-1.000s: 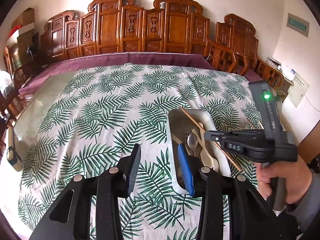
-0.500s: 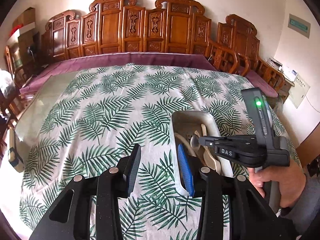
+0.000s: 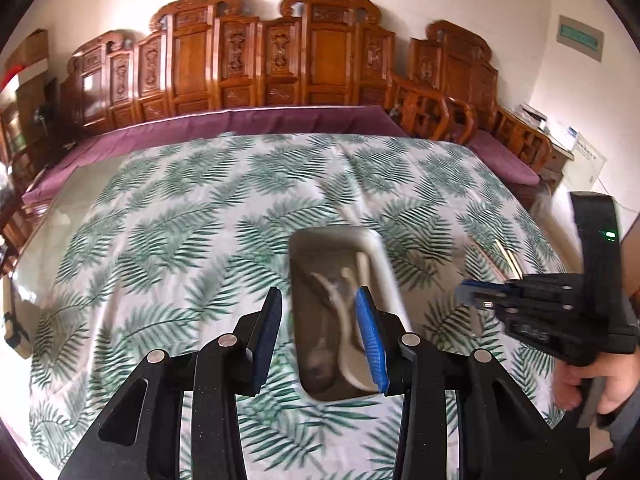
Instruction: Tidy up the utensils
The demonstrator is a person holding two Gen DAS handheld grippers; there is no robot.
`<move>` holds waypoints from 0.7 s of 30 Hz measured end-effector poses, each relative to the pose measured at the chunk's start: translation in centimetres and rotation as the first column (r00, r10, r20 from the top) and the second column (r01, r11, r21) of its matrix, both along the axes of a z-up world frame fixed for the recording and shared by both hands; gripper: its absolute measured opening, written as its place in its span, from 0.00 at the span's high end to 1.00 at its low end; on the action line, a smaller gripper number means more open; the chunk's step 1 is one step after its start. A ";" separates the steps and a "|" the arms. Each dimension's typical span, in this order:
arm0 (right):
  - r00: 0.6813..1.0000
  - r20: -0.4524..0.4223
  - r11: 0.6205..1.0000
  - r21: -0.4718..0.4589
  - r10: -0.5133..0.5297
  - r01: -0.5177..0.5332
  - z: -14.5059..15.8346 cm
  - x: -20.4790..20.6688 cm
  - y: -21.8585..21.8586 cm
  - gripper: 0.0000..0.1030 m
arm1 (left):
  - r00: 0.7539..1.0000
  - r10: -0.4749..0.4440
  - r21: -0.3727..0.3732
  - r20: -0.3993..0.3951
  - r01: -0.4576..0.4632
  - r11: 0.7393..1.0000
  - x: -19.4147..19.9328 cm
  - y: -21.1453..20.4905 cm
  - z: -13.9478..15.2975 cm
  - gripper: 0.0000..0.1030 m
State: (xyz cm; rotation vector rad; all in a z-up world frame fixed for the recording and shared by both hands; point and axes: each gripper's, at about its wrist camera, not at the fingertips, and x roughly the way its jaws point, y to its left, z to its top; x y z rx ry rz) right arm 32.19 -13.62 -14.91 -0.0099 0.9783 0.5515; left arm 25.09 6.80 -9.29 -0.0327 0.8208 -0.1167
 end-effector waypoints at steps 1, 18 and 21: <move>1.000 0.001 1.000 -0.002 -0.013 0.013 0.0 -0.2 -1.3 0.91 | 1.000 -0.011 -0.002 -0.002 0.011 1.000 0.2 -0.7 -0.1 0.65; 0.983 -0.014 0.976 -0.123 -0.183 0.180 -3.8 -0.8 -17.7 0.91 | 0.973 -0.206 -0.037 -0.106 0.203 0.978 3.6 -13.9 -5.1 0.65; 0.978 -0.032 0.971 -0.138 -0.204 0.198 -5.1 -0.5 -19.2 0.89 | 0.966 -0.225 -0.043 -0.127 0.221 0.974 4.4 -15.5 -6.3 0.65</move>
